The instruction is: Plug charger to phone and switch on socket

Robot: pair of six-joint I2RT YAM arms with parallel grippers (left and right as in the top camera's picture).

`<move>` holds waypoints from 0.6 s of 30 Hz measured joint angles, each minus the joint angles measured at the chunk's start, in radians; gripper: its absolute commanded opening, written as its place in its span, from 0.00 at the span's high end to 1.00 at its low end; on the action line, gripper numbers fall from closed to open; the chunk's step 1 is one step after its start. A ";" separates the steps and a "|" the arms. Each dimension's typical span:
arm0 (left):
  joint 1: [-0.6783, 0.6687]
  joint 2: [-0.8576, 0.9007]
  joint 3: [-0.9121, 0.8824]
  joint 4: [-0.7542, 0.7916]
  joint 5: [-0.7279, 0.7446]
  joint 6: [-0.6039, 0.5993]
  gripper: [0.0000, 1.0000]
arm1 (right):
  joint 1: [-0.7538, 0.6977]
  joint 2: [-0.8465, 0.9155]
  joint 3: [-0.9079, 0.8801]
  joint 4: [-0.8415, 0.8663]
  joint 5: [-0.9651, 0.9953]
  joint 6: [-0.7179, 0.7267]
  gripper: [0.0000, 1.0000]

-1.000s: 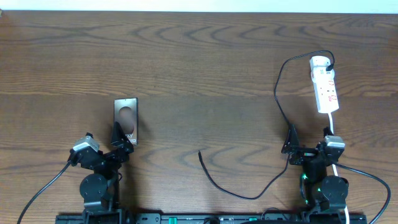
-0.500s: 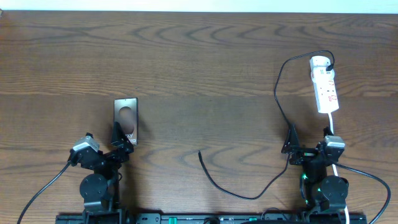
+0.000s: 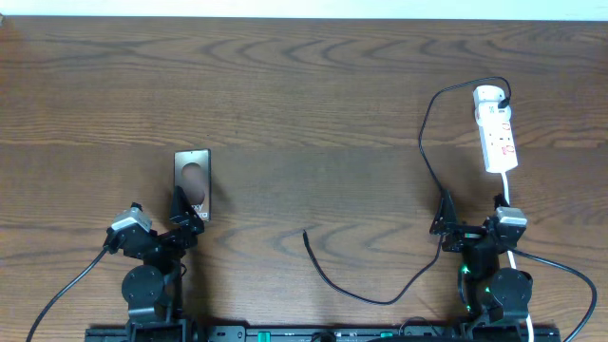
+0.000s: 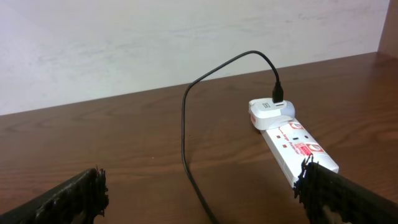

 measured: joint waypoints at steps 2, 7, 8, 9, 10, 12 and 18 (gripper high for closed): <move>0.000 0.000 0.000 0.000 0.000 0.000 0.12 | 0.000 0.000 0.000 0.000 0.000 0.000 0.01; 0.000 0.000 0.000 0.000 0.000 0.000 0.12 | 0.000 0.000 0.000 0.000 0.000 0.000 0.01; 0.000 0.000 0.000 0.000 0.000 0.000 0.12 | 0.000 0.000 0.000 0.000 0.000 0.000 0.01; 0.000 0.000 0.000 0.000 0.000 0.000 0.12 | 0.000 0.000 0.000 0.000 0.000 0.000 0.01; 0.000 0.000 0.000 0.000 0.001 0.000 0.12 | 0.000 0.000 0.000 0.000 0.000 0.000 0.01; 0.000 0.000 0.002 -0.002 0.007 0.001 0.12 | 0.000 0.000 0.000 0.000 0.000 0.000 0.01; 0.000 0.058 0.121 -0.070 0.016 0.056 0.12 | 0.000 0.000 0.000 0.000 0.000 0.000 0.01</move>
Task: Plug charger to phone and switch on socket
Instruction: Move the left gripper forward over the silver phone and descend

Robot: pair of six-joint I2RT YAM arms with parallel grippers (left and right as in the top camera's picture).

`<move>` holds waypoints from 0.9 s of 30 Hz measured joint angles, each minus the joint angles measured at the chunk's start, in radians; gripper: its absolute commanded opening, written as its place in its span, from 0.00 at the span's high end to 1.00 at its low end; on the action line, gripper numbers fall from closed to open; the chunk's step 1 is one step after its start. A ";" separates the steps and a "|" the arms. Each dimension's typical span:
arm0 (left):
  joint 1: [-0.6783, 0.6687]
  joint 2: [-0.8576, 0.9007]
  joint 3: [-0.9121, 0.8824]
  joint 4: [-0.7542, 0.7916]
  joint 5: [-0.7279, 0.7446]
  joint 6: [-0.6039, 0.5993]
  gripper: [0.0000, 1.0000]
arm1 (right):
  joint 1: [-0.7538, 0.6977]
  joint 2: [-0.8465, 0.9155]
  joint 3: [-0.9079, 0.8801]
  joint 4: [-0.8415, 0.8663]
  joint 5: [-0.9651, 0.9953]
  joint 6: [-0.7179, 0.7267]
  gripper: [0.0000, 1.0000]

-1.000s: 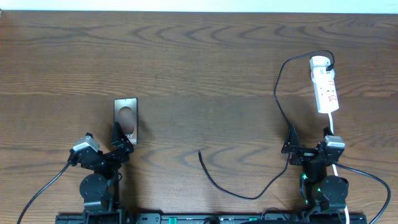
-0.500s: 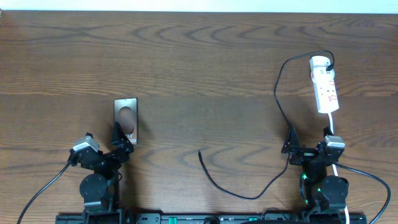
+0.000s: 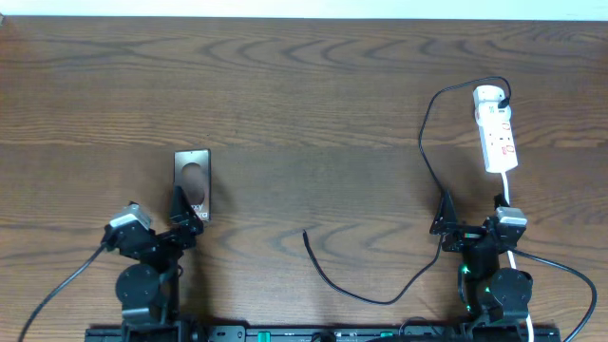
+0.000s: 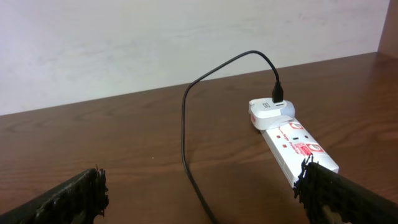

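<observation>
The phone lies flat on the wooden table at the left, its dark reflective face up. My left gripper sits just below it, its fingers near the phone's lower edge. A white socket strip lies at the far right with a white charger plugged into its far end. The black cable runs from the charger down the table to a loose end near the middle. My right gripper stands open and empty, the cable passing between its fingers on the table.
The strip's own white lead runs toward my right arm's base. A pale wall rises behind the table's far edge.
My left arm has shifted slightly to the left near its base. Phone, cable, socket strip and right gripper stand as before.
</observation>
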 measured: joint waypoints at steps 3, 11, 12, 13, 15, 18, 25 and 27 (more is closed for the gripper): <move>0.000 0.120 0.154 -0.042 0.000 0.019 0.12 | 0.000 -0.001 0.000 -0.001 -0.001 0.000 0.01; 0.000 0.711 0.693 -0.353 0.003 0.059 0.12 | 0.000 -0.002 0.000 0.000 -0.004 -0.001 0.01; 0.000 0.793 0.768 -0.408 0.003 0.071 0.12 | 0.000 -0.002 0.000 -0.001 -0.004 -0.002 0.01; 0.000 0.896 0.875 -0.491 0.003 0.087 0.12 | 0.000 -0.003 0.000 0.000 -0.005 -0.002 0.01; 0.000 1.058 1.028 -0.574 0.004 0.108 0.12 | 0.000 -0.002 0.000 -0.002 -0.004 -0.003 0.01; 0.000 1.252 1.173 -0.647 0.004 0.127 0.12 | 0.000 -0.002 0.000 -0.001 -0.005 -0.003 0.01; 0.000 1.461 1.207 -0.663 0.005 0.143 0.50 | 0.000 -0.003 0.000 -0.001 -0.007 -0.003 0.01; 0.000 1.477 1.207 -0.667 0.005 0.146 0.08 | 0.000 -0.003 0.000 -0.001 -0.007 -0.003 0.01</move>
